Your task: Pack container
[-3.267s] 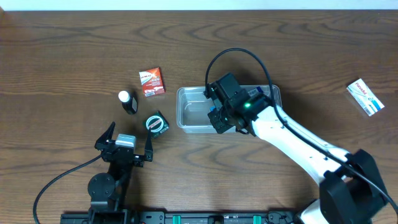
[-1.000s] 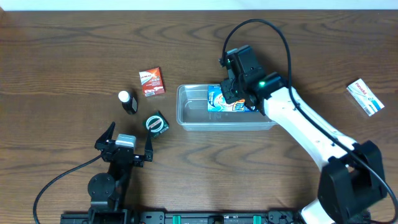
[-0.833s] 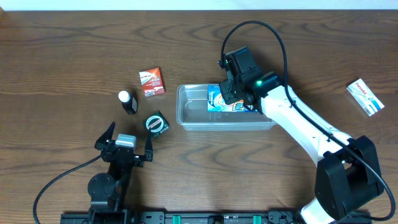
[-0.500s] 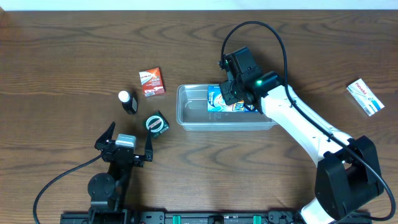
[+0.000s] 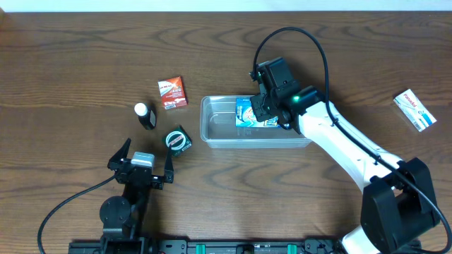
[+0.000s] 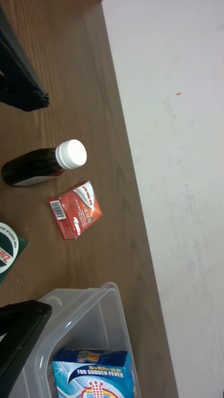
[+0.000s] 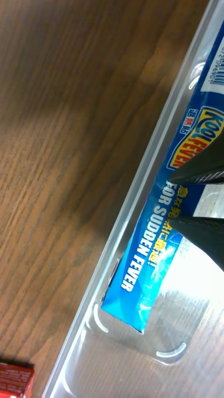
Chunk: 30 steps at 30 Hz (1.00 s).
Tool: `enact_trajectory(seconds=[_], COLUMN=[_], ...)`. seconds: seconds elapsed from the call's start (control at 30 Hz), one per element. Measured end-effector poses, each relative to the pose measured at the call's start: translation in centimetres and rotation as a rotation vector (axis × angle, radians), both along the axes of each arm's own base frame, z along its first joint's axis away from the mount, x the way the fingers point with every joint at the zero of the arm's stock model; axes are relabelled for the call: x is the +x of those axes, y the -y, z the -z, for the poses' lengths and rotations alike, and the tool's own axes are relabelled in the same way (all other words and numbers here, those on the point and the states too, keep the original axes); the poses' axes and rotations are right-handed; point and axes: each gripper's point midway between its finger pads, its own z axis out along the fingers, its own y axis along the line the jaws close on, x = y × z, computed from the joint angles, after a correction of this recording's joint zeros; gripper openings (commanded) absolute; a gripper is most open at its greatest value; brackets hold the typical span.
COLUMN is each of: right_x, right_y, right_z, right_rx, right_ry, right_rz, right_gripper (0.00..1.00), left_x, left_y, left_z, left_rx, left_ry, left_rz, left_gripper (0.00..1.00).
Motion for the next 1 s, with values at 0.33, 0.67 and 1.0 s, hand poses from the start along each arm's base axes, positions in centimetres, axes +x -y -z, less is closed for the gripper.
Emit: enact_trajectory(seconds=[0.33, 0.67, 1.0], right_x=[-1.8, -3.2, -7.4], right_y=[0.1, -0.2, 0.2], right_z=[0.4, 0.6, 1.1], right_rx=[0.017, 0.041, 0.063], right_ry=[-0.077, -0.137, -0.288], right_rz=[-0.003, -0.022, -0.056], right_gripper=[0.12, 0.15, 0.18], left_x=[0.0, 0.0, 0.0], left_y=[0.0, 0.0, 0.0], left_z=[0.0, 0.0, 0.0], left_rx=[0.000, 0.000, 0.000], left_ry=[0.000, 0.000, 0.000], left_rz=[0.000, 0.000, 0.000], left_gripper=[0.98, 0.98, 0.98])
